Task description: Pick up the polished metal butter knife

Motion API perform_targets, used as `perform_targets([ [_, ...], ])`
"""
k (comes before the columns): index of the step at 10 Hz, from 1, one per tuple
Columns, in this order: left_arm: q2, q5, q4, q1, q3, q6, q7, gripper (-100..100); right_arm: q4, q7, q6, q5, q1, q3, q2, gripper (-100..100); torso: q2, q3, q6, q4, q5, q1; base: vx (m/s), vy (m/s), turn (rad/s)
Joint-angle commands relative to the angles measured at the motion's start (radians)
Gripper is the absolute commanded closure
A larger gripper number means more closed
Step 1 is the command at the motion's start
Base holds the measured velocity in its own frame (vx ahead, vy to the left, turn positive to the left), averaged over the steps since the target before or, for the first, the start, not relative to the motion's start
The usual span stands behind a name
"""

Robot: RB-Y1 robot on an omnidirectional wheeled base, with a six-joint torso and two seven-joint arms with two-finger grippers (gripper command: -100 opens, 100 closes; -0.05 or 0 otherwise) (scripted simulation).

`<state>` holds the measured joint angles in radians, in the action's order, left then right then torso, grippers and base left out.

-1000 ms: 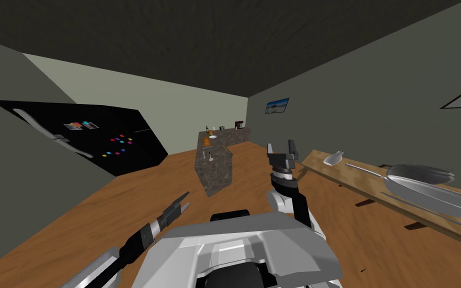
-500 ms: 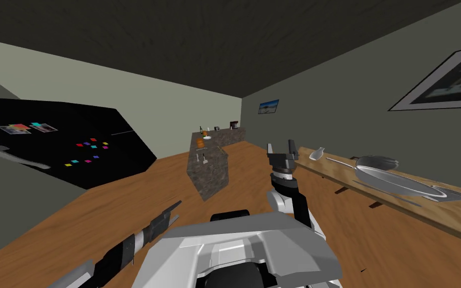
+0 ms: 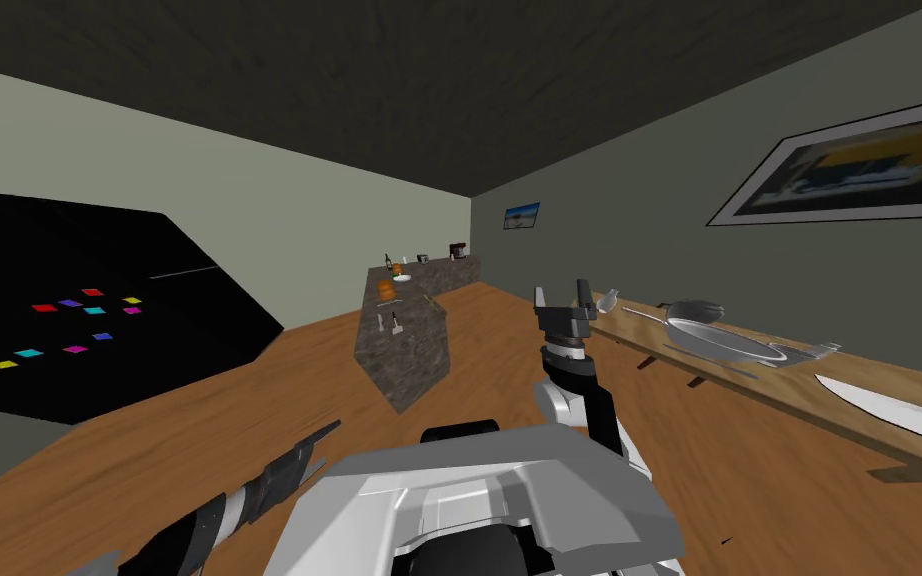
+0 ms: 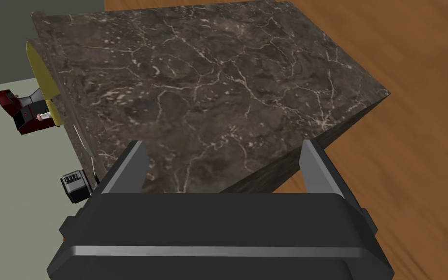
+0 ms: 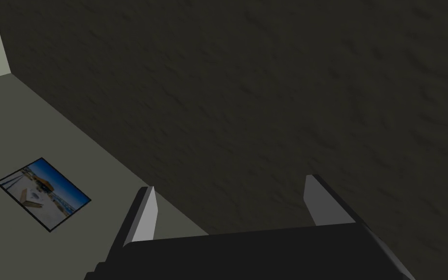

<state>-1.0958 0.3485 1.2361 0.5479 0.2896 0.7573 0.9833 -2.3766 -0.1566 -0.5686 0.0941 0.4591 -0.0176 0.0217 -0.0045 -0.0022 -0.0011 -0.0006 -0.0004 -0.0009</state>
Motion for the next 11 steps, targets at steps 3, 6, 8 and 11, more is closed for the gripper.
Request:
perform_targets([
  [3, -0.092, 0.058, -0.141, 0.009, 0.024, 0.034, 0.081, -100, 0.000, 0.000, 0.000, 0.000, 0.000, 0.000, 0.000, 0, -0.001, 0.000, 0.000, 0.000, 0.000, 0.001, 0.074, -0.038, -0.229],
  [6, -0.153, 0.085, -0.200, 0.012, 0.034, 0.052, 0.114, -100, 0.000, 0.000, 0.000, 0.000, 0.000, 0.000, 0.000, 0, -0.003, -0.002, 0.001, -0.001, 0.000, 0.000, 0.094, -0.032, -0.175],
  [8, -0.195, 0.110, -0.254, 0.015, 0.045, 0.068, 0.144, -100, 0.000, 0.000, 0.000, 0.000, 0.000, 0.000, 0.000, 0, -0.005, -0.003, 0.001, -0.001, 0.000, -0.001, 0.130, -0.045, -0.218],
  [11, -0.266, 0.159, -0.344, 0.021, 0.067, 0.098, 0.193, -100, 0.000, 0.000, 0.000, 0.000, 0.000, 0.000, 0.000, 0, -0.003, -0.002, 0.000, -0.001, 0.001, 0.001, 0.117, -0.007, -0.215],
])
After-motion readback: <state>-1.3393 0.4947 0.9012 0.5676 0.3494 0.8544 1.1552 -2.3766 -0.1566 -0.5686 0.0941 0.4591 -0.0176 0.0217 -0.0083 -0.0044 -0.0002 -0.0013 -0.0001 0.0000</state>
